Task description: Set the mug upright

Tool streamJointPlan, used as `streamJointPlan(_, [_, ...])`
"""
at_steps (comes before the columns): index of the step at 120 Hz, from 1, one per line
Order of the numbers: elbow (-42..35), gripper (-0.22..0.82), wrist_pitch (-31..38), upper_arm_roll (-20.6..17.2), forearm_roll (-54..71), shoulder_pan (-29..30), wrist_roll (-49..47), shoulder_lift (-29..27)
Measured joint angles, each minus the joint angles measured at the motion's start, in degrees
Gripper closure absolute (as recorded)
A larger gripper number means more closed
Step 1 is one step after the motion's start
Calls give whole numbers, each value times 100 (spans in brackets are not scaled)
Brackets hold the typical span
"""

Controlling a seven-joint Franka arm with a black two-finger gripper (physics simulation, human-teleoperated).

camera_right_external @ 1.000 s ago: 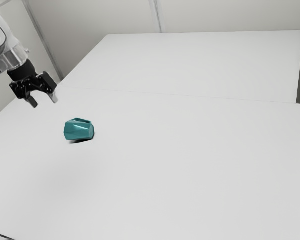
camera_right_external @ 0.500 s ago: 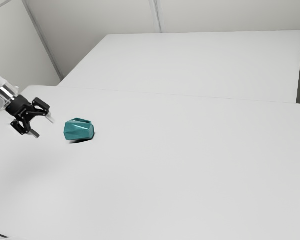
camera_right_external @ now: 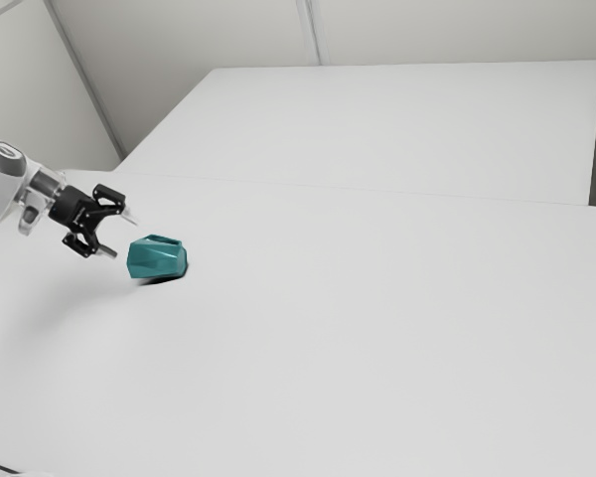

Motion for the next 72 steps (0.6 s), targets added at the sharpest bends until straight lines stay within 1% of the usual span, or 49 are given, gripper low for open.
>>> streamJointPlan(13, [327, 0, -94, 79, -55, -2, 0, 323])
streamJointPlan(27, [707, 0, -179, 92, -76, -11, 0, 702])
streamJointPlan(41, [927, 0, -221, 92, -132, -12, 0, 978])
streamJointPlan(54, [1062, 0, -242, 87, -164, -18, 0, 1110])
streamJointPlan(72, [1091, 0, -248, 93, -300, -78, 0, 1140])
